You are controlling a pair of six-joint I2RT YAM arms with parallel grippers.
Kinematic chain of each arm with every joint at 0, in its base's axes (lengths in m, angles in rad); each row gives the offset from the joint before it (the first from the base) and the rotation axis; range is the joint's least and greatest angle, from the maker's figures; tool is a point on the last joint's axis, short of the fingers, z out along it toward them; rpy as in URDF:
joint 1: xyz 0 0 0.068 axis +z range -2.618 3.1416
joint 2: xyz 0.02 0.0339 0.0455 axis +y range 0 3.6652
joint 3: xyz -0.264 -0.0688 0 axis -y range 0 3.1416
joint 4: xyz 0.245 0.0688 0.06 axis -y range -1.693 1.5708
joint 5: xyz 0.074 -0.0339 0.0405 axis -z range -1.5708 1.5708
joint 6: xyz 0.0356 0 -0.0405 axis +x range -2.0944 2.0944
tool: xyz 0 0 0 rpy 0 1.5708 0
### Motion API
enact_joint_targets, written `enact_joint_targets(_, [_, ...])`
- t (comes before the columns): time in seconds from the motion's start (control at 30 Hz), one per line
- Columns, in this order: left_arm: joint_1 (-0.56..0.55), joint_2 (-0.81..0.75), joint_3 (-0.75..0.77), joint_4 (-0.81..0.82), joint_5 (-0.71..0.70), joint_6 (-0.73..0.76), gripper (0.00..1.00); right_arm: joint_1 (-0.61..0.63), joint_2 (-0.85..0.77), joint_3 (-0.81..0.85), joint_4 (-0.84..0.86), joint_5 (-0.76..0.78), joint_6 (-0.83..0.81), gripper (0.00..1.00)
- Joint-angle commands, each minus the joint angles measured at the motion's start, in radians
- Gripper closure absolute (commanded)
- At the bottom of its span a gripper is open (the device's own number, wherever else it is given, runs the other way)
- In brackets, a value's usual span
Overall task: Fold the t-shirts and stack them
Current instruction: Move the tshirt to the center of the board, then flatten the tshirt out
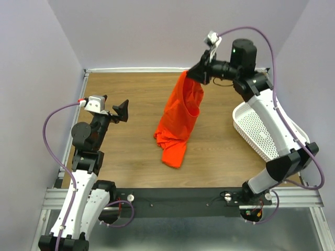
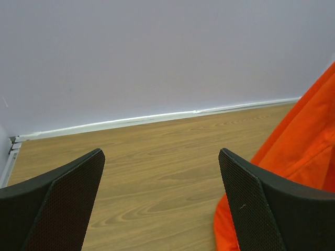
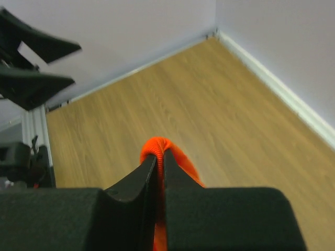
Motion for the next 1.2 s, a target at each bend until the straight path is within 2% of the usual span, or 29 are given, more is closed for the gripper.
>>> enact_joint_targets(0.0, [-0.005,-0.011,0.012,0.019,0.033,0.003,0.02,0.005,-0.134,-0.195,-0.002,0.077,-0.134,0.86])
enact_joint_targets(0.07, [-0.005,-0.007,0.013,0.022,0.051,0.000,0.02,0.005,-0.175,-0.285,-0.005,0.134,-0.181,0.82])
enact_joint_targets(0.13, [-0.005,0.008,0.015,0.025,0.091,-0.002,0.02,0.005,-0.189,-0.399,-0.005,0.312,-0.189,0.79])
enact_joint_targets(0.2, [-0.005,0.024,0.020,0.026,0.128,-0.009,0.02,-0.006,-0.191,-0.459,-0.004,0.468,-0.194,0.56])
enact_joint_targets(0.23, [-0.005,0.044,0.021,0.027,0.168,-0.012,0.02,-0.015,-0.186,-0.511,-0.004,0.586,-0.192,0.21])
enact_joint_targets(0.27, [-0.005,0.057,0.023,0.029,0.189,-0.022,0.02,-0.042,-0.179,-0.530,-0.004,0.631,-0.185,0.06])
enact_joint_targets(0.3, [-0.005,0.070,0.030,0.029,0.214,-0.026,0.02,-0.064,-0.174,-0.557,-0.005,0.653,-0.175,0.00])
enact_joint_targets(0.37, [-0.006,0.117,0.037,0.027,0.292,-0.040,0.02,-0.129,-0.192,-0.647,-0.004,0.552,-0.177,0.00])
enact_joint_targets(0.43, [-0.023,0.174,0.049,0.027,0.361,-0.058,0.02,-0.154,-0.256,-0.714,-0.004,0.382,-0.229,0.00])
enact_joint_targets(0.6, [-0.129,0.323,0.096,-0.040,0.375,-0.052,0.04,-0.187,-0.427,-0.953,0.001,0.185,-0.349,0.00])
enact_joint_targets(0.67, [-0.178,0.373,0.113,-0.088,0.328,-0.043,0.07,-0.228,-0.499,-0.990,0.001,0.105,-0.366,0.00])
enact_joint_targets(0.8, [-0.356,0.546,0.220,-0.194,0.167,-0.042,0.10,-0.269,-0.582,-1.045,-0.004,-0.035,-0.367,0.00])
enact_joint_targets(0.9, [-0.455,0.690,0.335,-0.301,0.004,-0.042,0.10,-0.273,-0.605,-1.047,-0.004,-0.047,-0.375,0.00])
enact_joint_targets(1.03, [-0.511,0.846,0.467,-0.424,-0.129,-0.014,0.17,-0.276,-0.597,-1.044,-0.004,-0.013,-0.359,0.00])
enact_joint_targets(1.17, [-0.516,0.909,0.489,-0.419,-0.175,0.030,0.25,-0.276,-0.599,-1.039,-0.005,0.002,-0.347,0.00])
